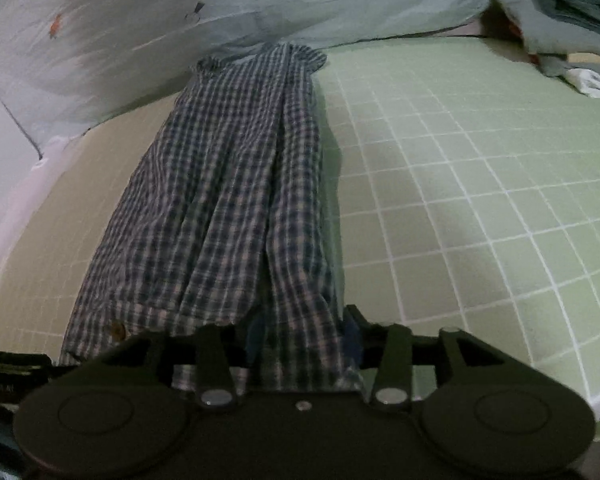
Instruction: Fold clothes
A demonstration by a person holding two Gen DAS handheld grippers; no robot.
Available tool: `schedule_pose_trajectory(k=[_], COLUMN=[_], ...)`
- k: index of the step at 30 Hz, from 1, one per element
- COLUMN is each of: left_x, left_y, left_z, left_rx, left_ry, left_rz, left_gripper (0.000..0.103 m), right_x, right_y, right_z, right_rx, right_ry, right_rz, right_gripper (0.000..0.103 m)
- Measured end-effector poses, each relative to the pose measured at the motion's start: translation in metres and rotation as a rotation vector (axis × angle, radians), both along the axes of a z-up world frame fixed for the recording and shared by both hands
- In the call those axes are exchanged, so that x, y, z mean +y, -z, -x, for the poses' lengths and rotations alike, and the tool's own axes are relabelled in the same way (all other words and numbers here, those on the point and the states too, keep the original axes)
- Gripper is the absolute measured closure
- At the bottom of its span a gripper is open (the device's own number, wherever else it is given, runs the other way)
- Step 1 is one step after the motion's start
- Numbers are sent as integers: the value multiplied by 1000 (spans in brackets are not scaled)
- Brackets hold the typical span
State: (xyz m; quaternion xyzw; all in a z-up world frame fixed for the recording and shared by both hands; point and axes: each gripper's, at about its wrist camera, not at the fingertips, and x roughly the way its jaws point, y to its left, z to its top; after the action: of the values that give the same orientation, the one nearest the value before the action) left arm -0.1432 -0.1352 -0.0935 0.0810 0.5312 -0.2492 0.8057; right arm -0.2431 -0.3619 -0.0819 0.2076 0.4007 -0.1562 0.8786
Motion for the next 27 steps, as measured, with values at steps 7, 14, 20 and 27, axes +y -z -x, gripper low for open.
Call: schedule_pose_trajectory(k=[7, 14, 20, 27], left_x=[0, 8, 6, 9], left_y=[0, 0, 0, 2], left_z=[6, 19, 27, 27], left_rx=[8, 45, 53, 76], left_ry=[-2, -13, -4, -44], left_rz=[35, 51, 64, 107], left_gripper=[34, 34, 34, 48], right_x=[-10, -11, -10, -28], right_y=[4, 3, 1, 13], right_z=[14, 34, 47, 51], right_rx=[-9, 47, 71, 20], right_ry=[-31, -12, -14, 69], right_rz=[-94, -146, -166, -422], right_gripper=[65, 66, 66, 77])
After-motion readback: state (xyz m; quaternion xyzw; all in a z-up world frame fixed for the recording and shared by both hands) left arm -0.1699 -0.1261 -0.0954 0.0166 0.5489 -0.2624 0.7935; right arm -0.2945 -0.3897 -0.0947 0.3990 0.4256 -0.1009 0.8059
